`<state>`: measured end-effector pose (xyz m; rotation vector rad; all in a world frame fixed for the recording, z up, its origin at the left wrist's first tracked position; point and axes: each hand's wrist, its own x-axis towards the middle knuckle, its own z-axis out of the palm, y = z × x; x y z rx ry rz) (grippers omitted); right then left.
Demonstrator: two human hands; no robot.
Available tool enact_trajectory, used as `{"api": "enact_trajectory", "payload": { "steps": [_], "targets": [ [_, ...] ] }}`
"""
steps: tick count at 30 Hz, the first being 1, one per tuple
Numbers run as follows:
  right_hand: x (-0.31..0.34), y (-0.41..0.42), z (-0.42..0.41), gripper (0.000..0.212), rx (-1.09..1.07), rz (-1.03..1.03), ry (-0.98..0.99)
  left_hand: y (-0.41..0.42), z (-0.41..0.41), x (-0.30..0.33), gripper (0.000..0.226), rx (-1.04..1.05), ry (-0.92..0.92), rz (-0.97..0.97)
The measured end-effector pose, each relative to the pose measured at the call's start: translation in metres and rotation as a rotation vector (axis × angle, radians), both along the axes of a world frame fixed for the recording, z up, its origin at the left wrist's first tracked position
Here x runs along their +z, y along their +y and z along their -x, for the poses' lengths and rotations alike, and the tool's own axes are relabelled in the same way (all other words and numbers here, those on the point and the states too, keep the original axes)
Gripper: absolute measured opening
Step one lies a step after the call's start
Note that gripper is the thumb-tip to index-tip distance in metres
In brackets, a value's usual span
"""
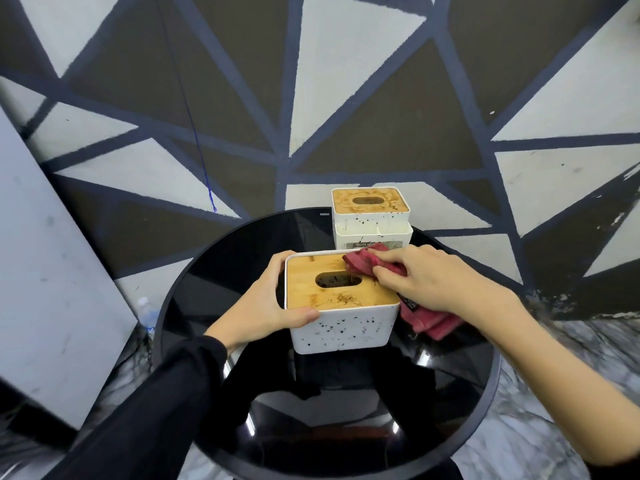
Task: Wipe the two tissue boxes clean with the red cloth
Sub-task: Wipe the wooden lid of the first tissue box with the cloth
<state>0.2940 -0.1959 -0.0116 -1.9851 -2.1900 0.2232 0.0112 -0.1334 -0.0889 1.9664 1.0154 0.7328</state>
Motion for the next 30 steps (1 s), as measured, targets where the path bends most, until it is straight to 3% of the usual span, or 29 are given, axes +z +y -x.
{"api": "enact_trajectory", "payload": {
  "steps": [17, 30],
  "targets": [
    [0.010, -0.065, -0.001, 0.044, 0.030, 0.034, -0.035, 0.001, -0.001, -0.001, 0.098, 0.032, 0.047, -0.059],
    [0.010, 0.005, 0.004, 0.047, -0.013, 0.009, -0.043, 0.002, -0.001, 0.002, 0.099, 0.007, 0.016, -0.020]
  ]
}}
